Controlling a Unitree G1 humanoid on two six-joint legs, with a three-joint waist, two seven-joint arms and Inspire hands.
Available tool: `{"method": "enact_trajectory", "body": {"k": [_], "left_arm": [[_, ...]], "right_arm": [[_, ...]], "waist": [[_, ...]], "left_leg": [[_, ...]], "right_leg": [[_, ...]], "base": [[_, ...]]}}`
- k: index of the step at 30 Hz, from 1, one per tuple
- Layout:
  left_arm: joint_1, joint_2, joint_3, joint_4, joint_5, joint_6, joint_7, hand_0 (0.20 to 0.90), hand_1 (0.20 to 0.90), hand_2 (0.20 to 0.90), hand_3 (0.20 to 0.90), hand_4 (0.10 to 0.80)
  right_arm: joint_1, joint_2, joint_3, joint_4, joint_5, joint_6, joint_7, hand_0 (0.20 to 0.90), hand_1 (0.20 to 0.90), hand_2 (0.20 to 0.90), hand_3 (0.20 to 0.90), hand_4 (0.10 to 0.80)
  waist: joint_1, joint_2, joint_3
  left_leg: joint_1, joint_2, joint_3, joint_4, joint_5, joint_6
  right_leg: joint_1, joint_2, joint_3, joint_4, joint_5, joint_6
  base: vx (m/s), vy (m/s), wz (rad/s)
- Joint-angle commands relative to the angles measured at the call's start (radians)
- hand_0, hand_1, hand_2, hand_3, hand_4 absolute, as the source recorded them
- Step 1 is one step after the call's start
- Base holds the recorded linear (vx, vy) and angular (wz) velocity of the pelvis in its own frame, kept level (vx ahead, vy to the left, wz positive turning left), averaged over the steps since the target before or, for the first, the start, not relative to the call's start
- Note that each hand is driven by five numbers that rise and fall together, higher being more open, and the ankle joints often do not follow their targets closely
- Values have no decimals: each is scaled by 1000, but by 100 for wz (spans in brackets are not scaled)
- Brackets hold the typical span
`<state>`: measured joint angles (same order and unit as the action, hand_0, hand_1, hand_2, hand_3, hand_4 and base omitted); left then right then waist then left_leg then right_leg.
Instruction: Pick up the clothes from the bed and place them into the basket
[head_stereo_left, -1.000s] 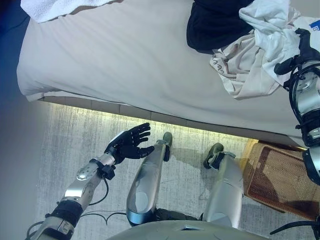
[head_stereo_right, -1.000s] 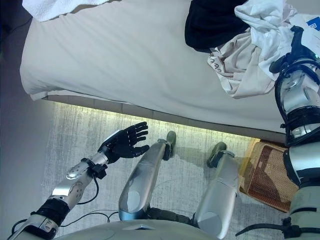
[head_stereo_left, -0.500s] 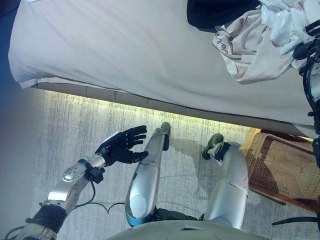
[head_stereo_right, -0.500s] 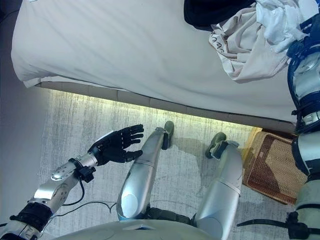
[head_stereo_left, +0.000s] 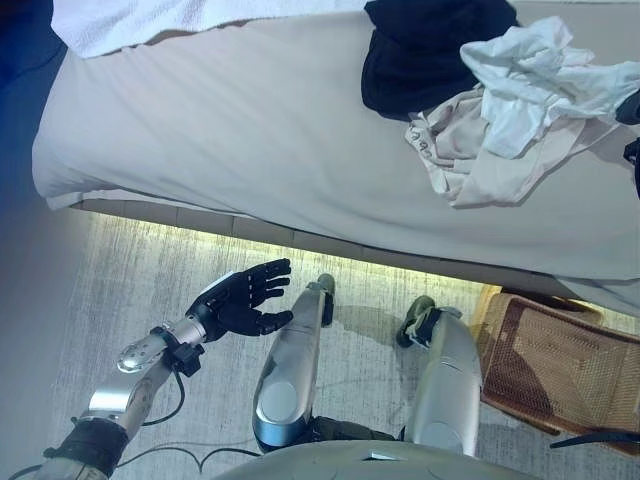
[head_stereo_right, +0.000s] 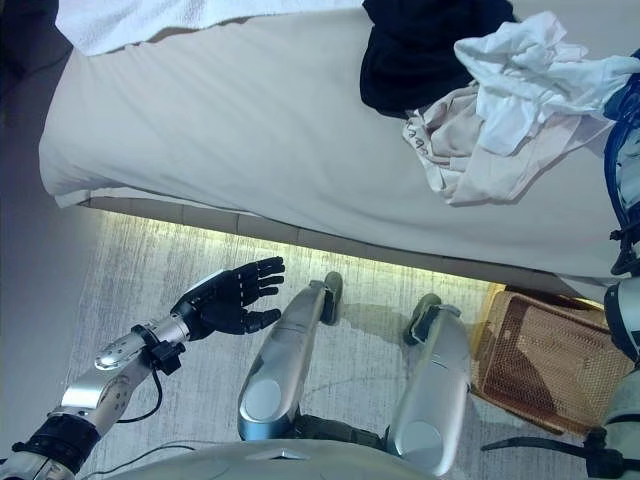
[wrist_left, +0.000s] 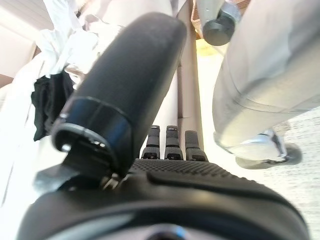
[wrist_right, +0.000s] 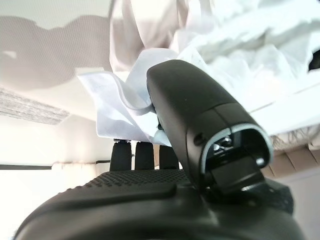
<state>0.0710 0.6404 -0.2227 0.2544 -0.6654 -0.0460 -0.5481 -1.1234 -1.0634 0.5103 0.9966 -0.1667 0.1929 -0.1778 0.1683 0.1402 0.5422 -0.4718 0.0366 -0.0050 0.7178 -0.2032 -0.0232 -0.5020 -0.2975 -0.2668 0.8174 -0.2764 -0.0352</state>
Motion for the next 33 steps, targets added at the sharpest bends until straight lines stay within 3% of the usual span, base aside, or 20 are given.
{"method": "enact_trajectory", "body": {"k": [1,2,7,14,17,20,27,33], "left_arm": [[42,15,39,-24,22,-56,-14,900,900,900,900,800],[36,2,32,-4,36,-63,10,900,900,900,900,800],[28,-30,32,50,59,-74,65,900,900,900,900,800],[0,-71,18,110,100,-50,131,900,900,900,900,800],[0,-79,9,138,127,-73,155,900,900,900,900,800],[-22,-78,-31,205,188,-124,207,900,900,900,900,800],[-103,-69,-74,324,254,-172,268,900,900,900,900,800],[-148,-58,-54,387,275,-173,284,900,900,900,900,800]], "right_arm": [[-56,-141,-33,-22,-42,-51,-33,300,300,300,200,100],[-62,-143,-31,-13,-44,-60,-24,300,300,300,200,100],[-46,-144,-50,-45,26,-60,-13,300,300,300,200,100],[-44,-186,-116,-92,167,-87,-15,300,300,300,200,100],[-60,-208,-109,-95,176,-86,-14,300,300,300,200,100],[-116,-257,-77,-98,212,-87,-29,300,300,300,200,100],[-216,-328,-15,-143,228,-82,-49,300,300,300,200,100],[-219,-412,-21,-207,217,-34,-46,300,300,300,200,100]], "waist": [[24,-41,-70],[22,-48,-93],[11,-77,-147],[-33,-140,-284],[-47,-153,-319],[-86,-173,-375],[-165,-181,-436],[-230,-187,-474]], "left_leg": [[50,40,58,-7,33,-19],[78,43,66,-54,69,-16],[183,48,78,-158,80,-25],[380,55,135,-350,63,-35],[421,56,151,-396,59,-34],[480,59,179,-479,69,-36],[559,60,230,-599,96,-39],[588,58,265,-652,103,-30]], "right_leg": [[144,56,-52,-41,-28,-14],[175,57,-66,-96,7,-23],[278,70,-65,-222,38,-6],[471,118,-51,-476,91,38],[499,124,-43,-521,111,51],[533,137,-16,-606,155,81],[555,153,38,-704,216,127],[541,168,100,-733,238,143]], "base": [[-14,97,-5],[-24,106,-6],[47,83,-11],[128,40,-12],[86,29,-15],[59,37,-14],[30,47,-32],[8,21,-36]]}}
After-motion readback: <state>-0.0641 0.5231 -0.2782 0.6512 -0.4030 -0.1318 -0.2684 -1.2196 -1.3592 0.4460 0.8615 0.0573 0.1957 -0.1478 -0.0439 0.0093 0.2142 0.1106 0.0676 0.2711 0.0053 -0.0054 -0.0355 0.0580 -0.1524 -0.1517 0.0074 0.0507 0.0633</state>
